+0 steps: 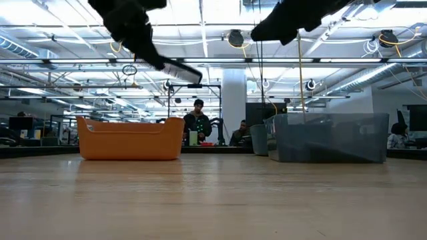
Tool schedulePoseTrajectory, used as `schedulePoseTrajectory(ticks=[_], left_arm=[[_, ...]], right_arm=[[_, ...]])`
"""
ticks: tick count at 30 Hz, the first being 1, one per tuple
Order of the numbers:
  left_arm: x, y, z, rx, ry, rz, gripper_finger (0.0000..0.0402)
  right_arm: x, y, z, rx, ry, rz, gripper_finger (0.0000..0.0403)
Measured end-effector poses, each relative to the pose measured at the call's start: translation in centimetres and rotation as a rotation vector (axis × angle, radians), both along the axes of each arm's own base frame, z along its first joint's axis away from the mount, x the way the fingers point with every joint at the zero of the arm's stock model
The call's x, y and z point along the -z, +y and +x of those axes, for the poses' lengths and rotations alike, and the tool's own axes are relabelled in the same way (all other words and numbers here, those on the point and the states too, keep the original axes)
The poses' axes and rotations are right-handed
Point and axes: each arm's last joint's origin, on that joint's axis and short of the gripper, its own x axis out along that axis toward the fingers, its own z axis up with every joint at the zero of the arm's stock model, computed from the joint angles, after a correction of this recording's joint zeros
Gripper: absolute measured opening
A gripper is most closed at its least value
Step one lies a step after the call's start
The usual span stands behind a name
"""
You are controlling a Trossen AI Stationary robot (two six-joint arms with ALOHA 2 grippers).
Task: Pick & Place Travel size toiletries
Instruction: Put the black comb into the orange bin
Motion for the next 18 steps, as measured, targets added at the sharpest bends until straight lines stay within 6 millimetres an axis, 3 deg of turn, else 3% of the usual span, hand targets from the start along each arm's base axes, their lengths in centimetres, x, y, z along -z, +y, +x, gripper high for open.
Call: schedulePoseTrajectory(ticks=[5, 13, 18], left_arm=[[1.6, 1.1, -1.1, -0.077, 0.073, -0.013, 0.0], [3.7, 2.5, -7.4, -0.157, -0.11, -0.118, 0.0], [3.7, 3.0, -10.7, -0.217, -0.228, -0.194, 0.0]], right_arm=[[0.1, -0.2, -0.9, -0.009, -0.024, -0.019, 0.0073], [0.2, -1.1, -3.4, -0.014, -0.12, -0.035, 0.0073], [-0.5, -1.6, -5.3, -0.011, -0.217, -0.018, 0.0073]])
